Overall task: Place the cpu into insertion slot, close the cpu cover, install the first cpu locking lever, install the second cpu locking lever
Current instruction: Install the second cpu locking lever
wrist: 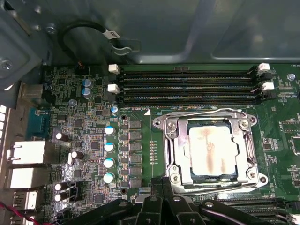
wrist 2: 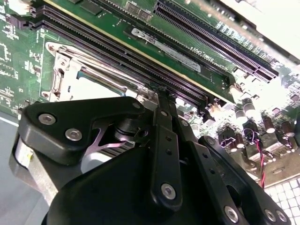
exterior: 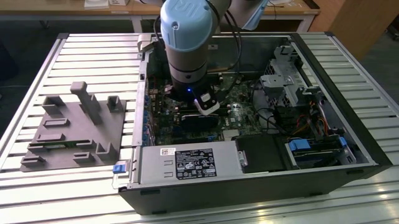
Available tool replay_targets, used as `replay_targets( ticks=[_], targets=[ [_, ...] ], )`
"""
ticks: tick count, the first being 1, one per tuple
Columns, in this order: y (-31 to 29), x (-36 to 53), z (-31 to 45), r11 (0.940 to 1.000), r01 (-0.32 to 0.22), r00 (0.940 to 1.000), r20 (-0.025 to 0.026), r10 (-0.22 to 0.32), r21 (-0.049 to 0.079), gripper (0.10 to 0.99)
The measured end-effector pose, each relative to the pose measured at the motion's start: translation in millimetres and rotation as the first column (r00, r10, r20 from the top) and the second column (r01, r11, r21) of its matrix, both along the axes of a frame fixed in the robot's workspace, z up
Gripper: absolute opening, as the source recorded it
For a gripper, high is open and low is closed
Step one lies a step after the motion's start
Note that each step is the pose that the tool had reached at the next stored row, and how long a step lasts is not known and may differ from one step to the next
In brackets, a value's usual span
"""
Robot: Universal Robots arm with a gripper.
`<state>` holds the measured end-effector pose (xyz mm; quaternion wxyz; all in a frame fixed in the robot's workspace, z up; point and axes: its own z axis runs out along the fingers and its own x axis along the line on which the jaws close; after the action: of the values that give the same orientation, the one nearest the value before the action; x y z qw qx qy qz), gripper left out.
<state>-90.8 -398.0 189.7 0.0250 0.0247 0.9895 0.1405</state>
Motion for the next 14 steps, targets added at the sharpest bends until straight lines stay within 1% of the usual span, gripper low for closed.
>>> replay_targets(
  ticks=[2, 3, 12, 14],
  targets=[
    [0.1, 0.0, 2.7, 1.0000, 0.000, 1.0000, -0.0001, 0.000, 0.000, 0.106],
    [0.0, 0.0, 5.9, 1.0000, 0.000, 1.0000, -0.0001, 0.000, 0.000, 0.106],
    [0.0, 0.2, 21.9, 1.0000, 0.000, 1.0000, -0.0003, 0.000, 0.000, 0.106],
    [0.0, 0.4, 24.1, 1.0000, 0.000, 1.0000, -0.0002, 0.000, -0.002, 0.106]
  ],
)
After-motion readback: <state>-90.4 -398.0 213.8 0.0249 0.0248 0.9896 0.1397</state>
